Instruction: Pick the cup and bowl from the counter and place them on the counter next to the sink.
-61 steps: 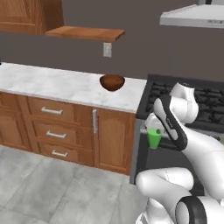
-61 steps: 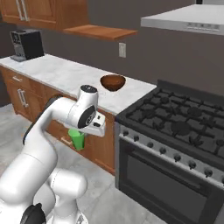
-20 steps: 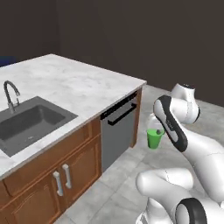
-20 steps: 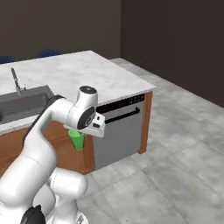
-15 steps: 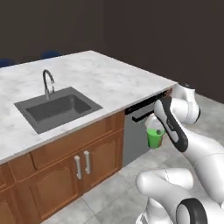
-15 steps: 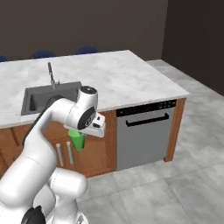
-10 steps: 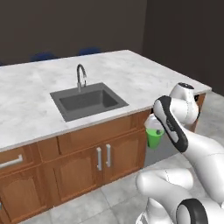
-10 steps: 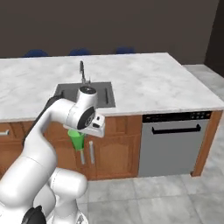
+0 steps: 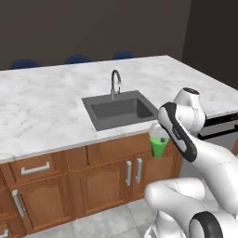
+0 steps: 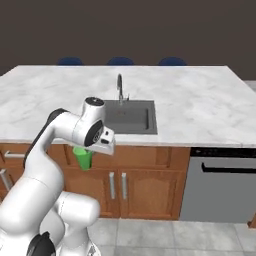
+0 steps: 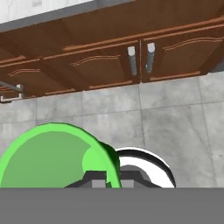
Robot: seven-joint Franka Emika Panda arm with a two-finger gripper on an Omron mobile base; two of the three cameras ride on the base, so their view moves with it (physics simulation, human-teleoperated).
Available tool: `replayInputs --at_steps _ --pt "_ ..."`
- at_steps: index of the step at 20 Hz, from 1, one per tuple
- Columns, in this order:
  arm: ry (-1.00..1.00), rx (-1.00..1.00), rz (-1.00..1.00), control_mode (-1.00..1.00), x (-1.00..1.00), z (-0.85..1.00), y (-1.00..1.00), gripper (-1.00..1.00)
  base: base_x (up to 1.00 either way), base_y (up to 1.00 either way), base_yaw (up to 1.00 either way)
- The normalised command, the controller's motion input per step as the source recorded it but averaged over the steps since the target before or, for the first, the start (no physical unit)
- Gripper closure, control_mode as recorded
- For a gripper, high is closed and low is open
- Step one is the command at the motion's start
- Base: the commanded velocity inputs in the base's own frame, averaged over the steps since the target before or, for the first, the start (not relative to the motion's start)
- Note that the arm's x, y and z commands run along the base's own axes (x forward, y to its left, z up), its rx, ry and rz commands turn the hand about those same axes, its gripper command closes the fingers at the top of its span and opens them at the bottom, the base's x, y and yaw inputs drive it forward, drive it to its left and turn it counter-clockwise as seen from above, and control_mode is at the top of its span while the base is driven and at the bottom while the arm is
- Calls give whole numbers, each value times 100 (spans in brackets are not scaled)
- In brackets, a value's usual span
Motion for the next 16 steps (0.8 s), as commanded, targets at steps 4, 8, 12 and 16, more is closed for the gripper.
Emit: replayInputs --at_steps 4,8,12,16 --pt "0 0 0 100 0 0 0 100 34 63 0" --pt "0 0 0 100 0 0 0 100 67 32 13" --pt "0 0 0 100 0 0 0 100 56 0 32" --pt "0 0 0 100 0 0 0 100 48 0 32"
